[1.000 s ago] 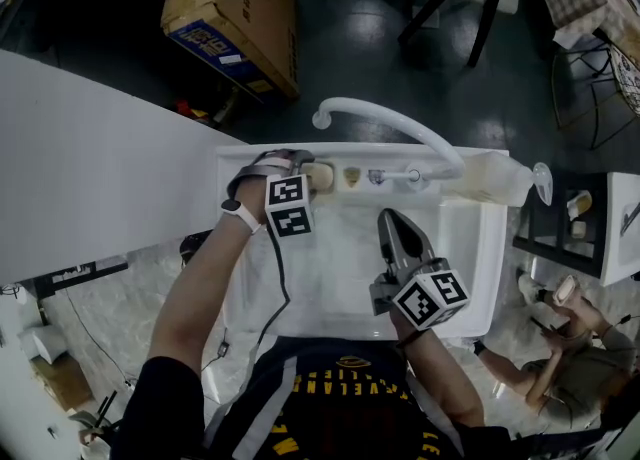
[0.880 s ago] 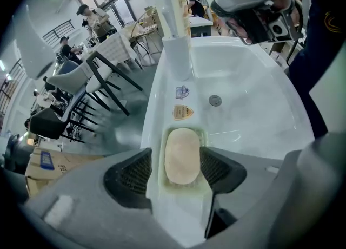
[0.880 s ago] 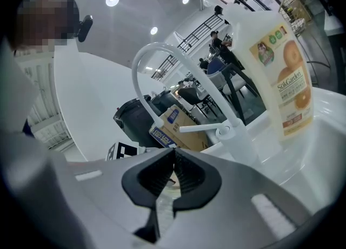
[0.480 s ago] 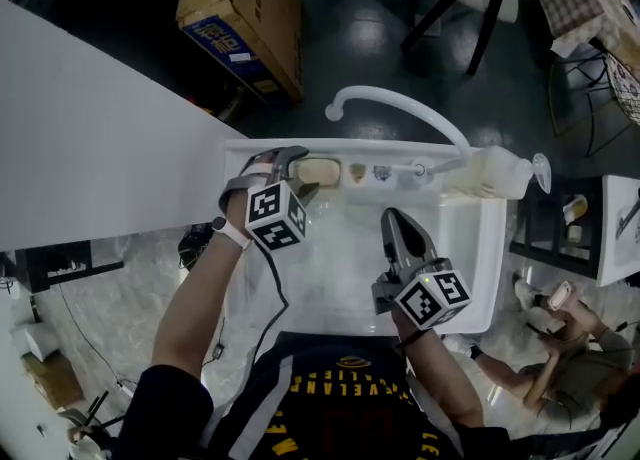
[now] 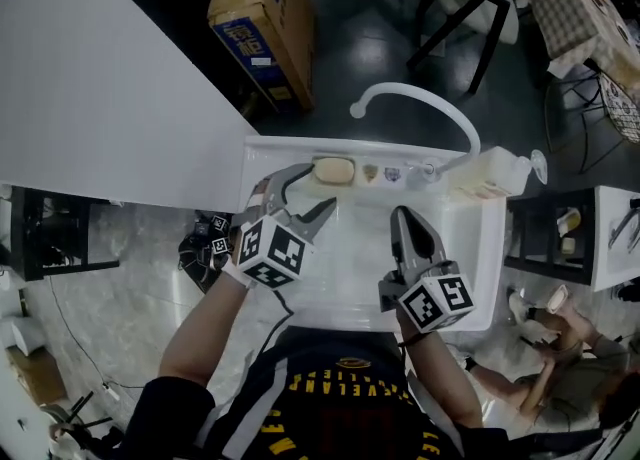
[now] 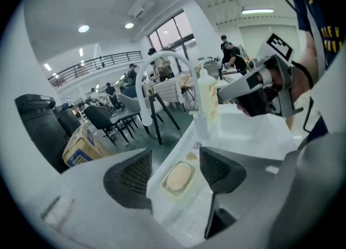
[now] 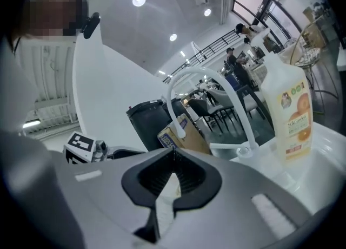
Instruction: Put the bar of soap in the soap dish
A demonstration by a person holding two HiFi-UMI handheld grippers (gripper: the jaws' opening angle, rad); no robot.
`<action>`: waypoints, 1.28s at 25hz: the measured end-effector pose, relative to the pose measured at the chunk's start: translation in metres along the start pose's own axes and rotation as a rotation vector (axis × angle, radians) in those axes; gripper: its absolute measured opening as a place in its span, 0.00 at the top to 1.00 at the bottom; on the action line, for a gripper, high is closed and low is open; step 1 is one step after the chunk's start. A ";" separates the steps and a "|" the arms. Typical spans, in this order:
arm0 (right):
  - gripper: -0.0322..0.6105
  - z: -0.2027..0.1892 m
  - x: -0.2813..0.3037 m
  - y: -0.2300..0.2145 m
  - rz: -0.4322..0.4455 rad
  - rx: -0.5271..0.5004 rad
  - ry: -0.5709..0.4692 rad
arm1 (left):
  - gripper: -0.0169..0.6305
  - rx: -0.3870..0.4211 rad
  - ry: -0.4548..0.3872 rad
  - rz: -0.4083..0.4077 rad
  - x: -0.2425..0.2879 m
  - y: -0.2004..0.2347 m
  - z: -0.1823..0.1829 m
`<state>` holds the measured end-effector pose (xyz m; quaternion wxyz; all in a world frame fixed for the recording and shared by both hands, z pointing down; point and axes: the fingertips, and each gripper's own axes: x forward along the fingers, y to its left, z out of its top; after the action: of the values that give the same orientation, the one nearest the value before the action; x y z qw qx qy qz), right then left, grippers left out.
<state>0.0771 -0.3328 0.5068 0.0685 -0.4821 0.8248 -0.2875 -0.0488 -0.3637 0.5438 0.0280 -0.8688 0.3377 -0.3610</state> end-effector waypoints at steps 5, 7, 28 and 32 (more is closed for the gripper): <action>0.94 0.010 -0.010 0.029 0.015 -0.073 -0.027 | 0.54 -0.194 -0.128 0.012 -0.045 -0.018 0.016; 0.94 0.013 -0.013 0.042 0.026 -0.100 -0.035 | 0.65 -0.238 -0.221 0.072 -0.071 -0.014 0.028; 0.95 0.045 -0.057 0.147 0.079 -0.330 -0.177 | 0.97 -0.213 -0.576 0.197 -0.206 -0.021 0.078; 0.95 0.049 -0.062 0.155 0.062 -0.330 -0.193 | 0.97 -0.313 -0.585 0.183 -0.213 -0.027 0.076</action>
<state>0.0121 -0.2436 0.3723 0.0761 -0.4863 0.8649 -0.0986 -0.0935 -0.2282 0.3657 0.0223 -0.8953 0.4433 -0.0366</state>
